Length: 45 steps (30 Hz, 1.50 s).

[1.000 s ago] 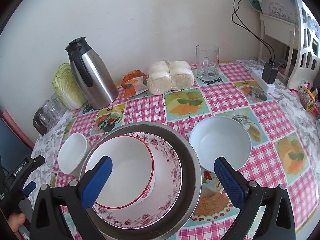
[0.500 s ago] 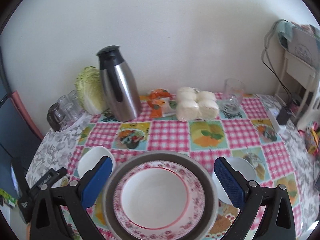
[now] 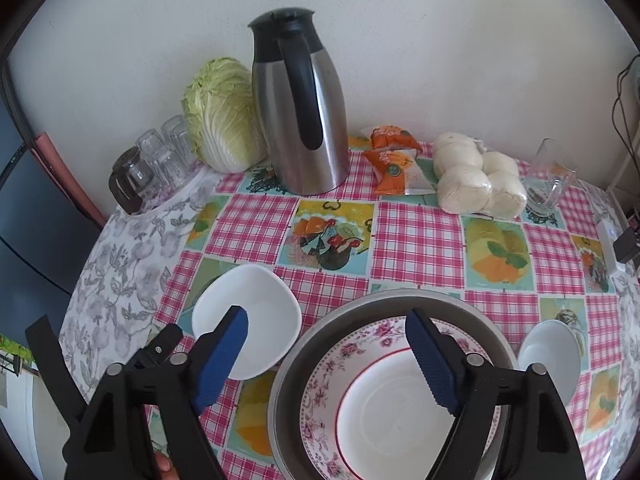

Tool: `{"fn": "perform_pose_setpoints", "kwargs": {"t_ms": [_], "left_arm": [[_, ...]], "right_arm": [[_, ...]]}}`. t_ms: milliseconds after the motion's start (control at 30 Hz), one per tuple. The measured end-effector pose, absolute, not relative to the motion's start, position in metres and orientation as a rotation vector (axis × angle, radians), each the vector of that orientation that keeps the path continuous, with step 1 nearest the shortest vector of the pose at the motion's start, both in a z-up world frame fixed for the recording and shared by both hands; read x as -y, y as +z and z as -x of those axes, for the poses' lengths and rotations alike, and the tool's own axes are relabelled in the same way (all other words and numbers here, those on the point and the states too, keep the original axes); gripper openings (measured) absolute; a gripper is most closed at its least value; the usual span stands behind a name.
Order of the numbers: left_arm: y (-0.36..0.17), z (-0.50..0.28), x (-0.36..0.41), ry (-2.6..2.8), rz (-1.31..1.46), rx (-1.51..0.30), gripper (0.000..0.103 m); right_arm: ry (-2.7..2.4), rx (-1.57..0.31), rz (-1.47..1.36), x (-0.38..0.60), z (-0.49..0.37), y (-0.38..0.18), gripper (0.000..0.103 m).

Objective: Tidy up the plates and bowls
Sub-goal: 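Move both grippers to the rim of the white oval bowl, then close both grippers on the rim of the white oval bowl, then lift the white oval bowl with both grippers and carry it over the basin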

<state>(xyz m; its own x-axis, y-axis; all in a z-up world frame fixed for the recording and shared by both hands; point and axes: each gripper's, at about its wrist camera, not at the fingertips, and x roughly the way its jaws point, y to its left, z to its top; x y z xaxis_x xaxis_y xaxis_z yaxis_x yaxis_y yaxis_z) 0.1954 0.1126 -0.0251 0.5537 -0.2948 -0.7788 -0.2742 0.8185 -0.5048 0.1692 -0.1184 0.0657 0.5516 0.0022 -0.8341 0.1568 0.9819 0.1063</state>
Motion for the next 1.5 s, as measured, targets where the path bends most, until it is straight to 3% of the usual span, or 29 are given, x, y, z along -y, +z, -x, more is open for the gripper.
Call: {"fn": "perform_pose_setpoints", "kwargs": {"t_ms": [233,333,667,900,1100,1500], "left_arm": [[-0.037,-0.202,-0.107,-0.036,0.666,-1.036,0.073],[-0.040,-0.206,-0.102,-0.053,0.667,-1.047,0.072],[-0.053,-0.218,-0.087,-0.097,0.654,-1.082,0.049],[-0.065,-0.223,-0.076,-0.108,0.648,-1.110,0.044],[-0.069,-0.224,-0.070,-0.099,0.625,-1.112,0.042],[-0.068,-0.213,-0.102,-0.037,0.708,-1.084,0.027]], "right_arm": [[-0.101,-1.078,-0.145,0.101,-0.196,0.038,0.055],[-0.118,-1.109,-0.134,0.098,-0.204,0.024,0.043],[-0.124,-1.176,-0.068,0.087,-0.226,-0.011,0.018],[-0.103,-1.204,-0.043,0.077,-0.235,-0.030,0.012],[-0.100,-1.200,-0.042,0.075,-0.239,-0.034,0.013],[-0.041,-1.246,-0.064,0.056,-0.223,-0.045,0.012]]}}
